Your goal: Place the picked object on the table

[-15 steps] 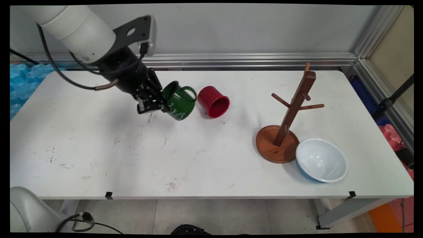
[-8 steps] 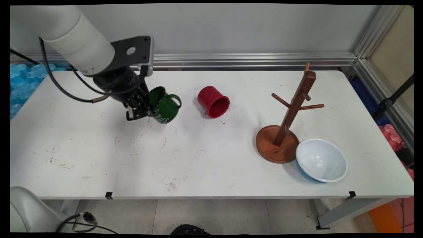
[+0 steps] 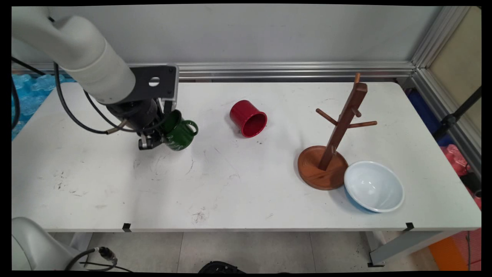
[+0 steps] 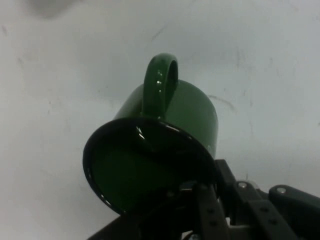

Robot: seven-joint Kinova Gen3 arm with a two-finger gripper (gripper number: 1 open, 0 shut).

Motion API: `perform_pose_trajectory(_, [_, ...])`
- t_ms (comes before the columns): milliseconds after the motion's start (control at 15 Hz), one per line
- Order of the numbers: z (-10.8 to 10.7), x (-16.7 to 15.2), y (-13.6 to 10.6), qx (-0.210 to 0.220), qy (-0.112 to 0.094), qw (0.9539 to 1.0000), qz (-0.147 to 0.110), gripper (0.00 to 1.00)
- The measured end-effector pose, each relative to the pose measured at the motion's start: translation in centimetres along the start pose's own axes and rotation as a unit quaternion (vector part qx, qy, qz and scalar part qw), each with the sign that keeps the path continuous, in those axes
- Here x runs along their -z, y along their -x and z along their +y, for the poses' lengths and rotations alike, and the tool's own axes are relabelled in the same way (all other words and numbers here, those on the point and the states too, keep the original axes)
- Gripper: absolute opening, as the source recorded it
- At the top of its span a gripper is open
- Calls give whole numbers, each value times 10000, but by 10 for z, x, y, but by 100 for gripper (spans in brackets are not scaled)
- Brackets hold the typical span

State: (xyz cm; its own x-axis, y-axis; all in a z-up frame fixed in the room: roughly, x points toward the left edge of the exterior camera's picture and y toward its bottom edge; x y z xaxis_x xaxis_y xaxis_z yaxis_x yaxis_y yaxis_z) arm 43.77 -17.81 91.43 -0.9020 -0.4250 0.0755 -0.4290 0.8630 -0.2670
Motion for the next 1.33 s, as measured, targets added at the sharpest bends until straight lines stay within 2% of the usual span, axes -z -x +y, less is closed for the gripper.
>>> perform_pose_trajectory(600, [6, -31, -4, -60, -136, 9984, -538, 0])
perform_pose_trajectory(1333, [12, -58, -12, -99, -182, 9955, -921, 0])
